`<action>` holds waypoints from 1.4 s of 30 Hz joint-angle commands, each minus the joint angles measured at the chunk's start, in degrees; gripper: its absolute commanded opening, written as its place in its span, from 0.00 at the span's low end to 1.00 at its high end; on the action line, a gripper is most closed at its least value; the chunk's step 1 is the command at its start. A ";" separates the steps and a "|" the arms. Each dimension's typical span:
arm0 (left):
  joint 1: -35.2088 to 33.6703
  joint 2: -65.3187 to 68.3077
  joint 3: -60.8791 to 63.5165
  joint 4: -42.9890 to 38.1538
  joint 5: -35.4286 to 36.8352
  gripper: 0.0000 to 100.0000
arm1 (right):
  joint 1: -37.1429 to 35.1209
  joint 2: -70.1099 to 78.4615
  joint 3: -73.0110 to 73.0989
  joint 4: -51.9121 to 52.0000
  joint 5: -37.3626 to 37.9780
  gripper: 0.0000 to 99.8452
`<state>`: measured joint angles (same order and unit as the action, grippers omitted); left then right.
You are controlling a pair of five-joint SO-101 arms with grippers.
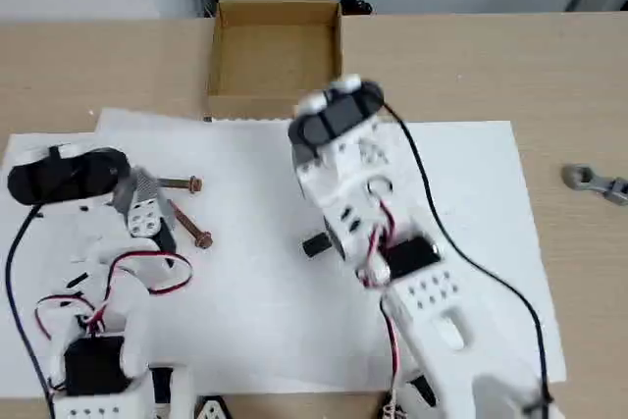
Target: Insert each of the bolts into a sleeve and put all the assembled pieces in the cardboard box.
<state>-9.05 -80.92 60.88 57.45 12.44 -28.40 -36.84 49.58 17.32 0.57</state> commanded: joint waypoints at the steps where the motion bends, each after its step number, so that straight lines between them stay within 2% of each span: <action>1: -4.40 -0.53 1.98 2.20 -4.66 0.01 | 1.63 6.99 -12.04 -1.36 0.70 0.00; 9: -6.07 -0.53 9.54 3.25 -10.73 0.01 | 5.14 24.92 -30.42 -1.36 0.70 0.00; 18: -7.56 -0.53 13.05 1.05 -11.25 0.01 | 10.24 45.32 -50.55 -1.71 0.70 0.01; 26: -7.65 -0.53 18.24 -8.44 -11.08 0.01 | 10.15 62.90 -69.10 -1.27 0.70 0.01; 35: -7.65 -0.53 20.79 -10.55 -10.99 0.01 | 8.57 69.23 -72.44 -1.10 0.53 0.11; 42: -7.65 -0.53 20.70 -10.55 -10.90 0.01 | 6.37 68.70 -72.88 6.29 0.26 0.22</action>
<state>-16.35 -80.84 82.07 48.40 1.45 -21.54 33.76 -20.57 22.15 0.57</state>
